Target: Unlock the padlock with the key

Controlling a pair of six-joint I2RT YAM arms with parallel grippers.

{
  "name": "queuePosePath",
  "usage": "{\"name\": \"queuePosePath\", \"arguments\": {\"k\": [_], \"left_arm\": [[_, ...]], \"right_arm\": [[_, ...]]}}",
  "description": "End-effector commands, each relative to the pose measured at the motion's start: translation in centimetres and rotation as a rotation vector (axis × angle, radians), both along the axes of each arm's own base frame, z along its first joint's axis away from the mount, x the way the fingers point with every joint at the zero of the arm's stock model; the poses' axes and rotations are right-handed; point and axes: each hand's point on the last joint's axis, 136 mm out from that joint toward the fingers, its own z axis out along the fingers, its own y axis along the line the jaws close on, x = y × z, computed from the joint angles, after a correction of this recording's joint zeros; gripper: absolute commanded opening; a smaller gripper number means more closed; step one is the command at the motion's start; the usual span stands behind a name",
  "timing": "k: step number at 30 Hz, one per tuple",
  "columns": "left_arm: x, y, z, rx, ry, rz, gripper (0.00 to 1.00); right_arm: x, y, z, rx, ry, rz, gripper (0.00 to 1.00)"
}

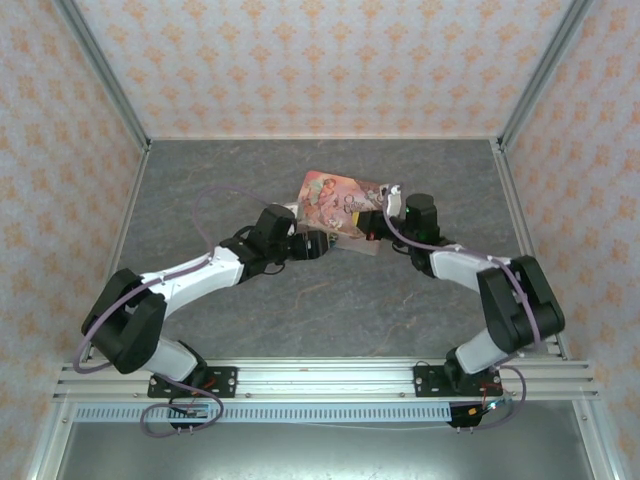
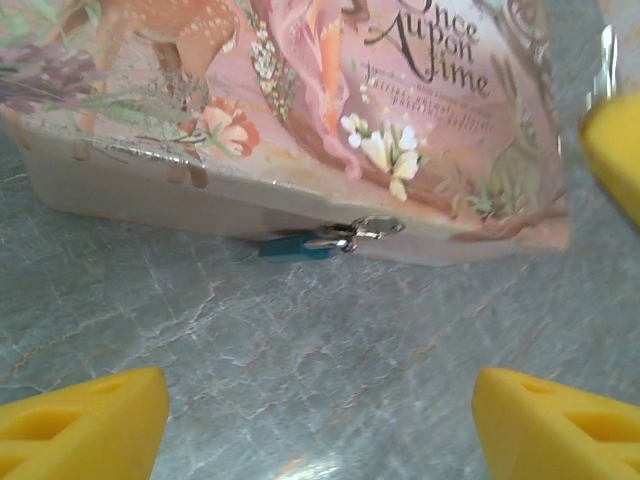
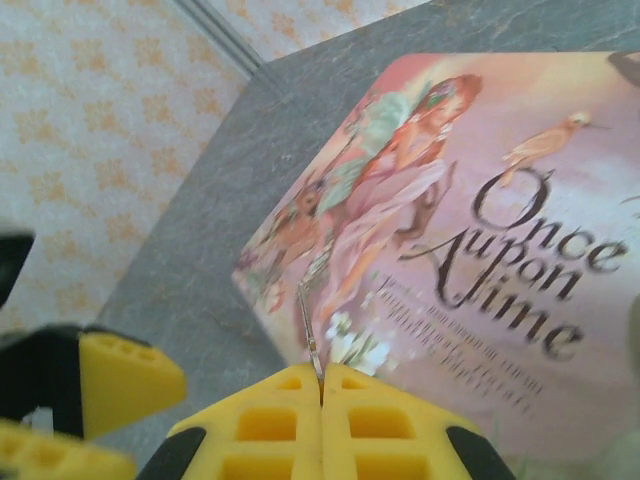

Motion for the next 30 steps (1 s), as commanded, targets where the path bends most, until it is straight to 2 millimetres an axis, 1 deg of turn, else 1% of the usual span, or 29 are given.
{"name": "queuePosePath", "arguments": {"k": [1, 4, 7, 9, 12, 14, 16, 19, 23, 28, 30], "left_arm": [[0.9, -0.6, -0.5, 0.052, -0.111, -0.092, 0.80], [1.3, -1.1, -1.1, 0.063, -0.133, -0.121, 0.80], [1.9, -1.3, -2.0, 0.078, -0.144, -0.129, 0.81], [2.1, -1.6, -2.6, 0.085, -0.149, -0.137, 0.80], [2.4, -2.2, -3.5, 0.094, -0.158, -0.151, 0.80], [2.6, -2.6, -4.0, 0.102, -0.162, -0.163, 0.79], [2.8, -3.0, -4.3, 0.104, -0.168, -0.169, 0.78], [3.5, -3.2, -4.8, 0.110, -0.171, -0.156, 0.78], [4.1, -3.4, -5.4, 0.124, -0.177, -0.144, 0.76], [4.7, -2.8, -6.3, 0.161, -0.194, -0.106, 0.74], [4.8, -2.8, -6.6, 0.162, -0.195, -0.107, 0.72]], "right_arm": [[2.0, 1.1, 0.3, 0.098, 0.064, 0.044, 0.00], [3.3, 0.8, -1.9, 0.051, 0.142, -0.001, 0.00], [3.5, -0.1, -4.1, -0.001, 0.226, -0.066, 0.00], [3.2, -0.5, -5.6, -0.031, 0.284, -0.094, 0.00], [2.2, -0.8, -7.6, -0.076, 0.349, -0.107, 0.00], [1.3, -0.5, -8.7, -0.098, 0.380, -0.102, 0.00], [0.5, 0.1, -9.4, -0.105, 0.395, -0.088, 0.00], [-0.4, 0.8, -10.0, -0.105, 0.403, -0.080, 0.00], [-0.8, 1.3, -9.9, -0.093, 0.405, -0.073, 0.00], [-0.8, 1.3, -9.7, -0.100, 0.394, -0.071, 0.00], [-0.9, 1.3, -9.7, -0.101, 0.391, -0.070, 0.00]]}}
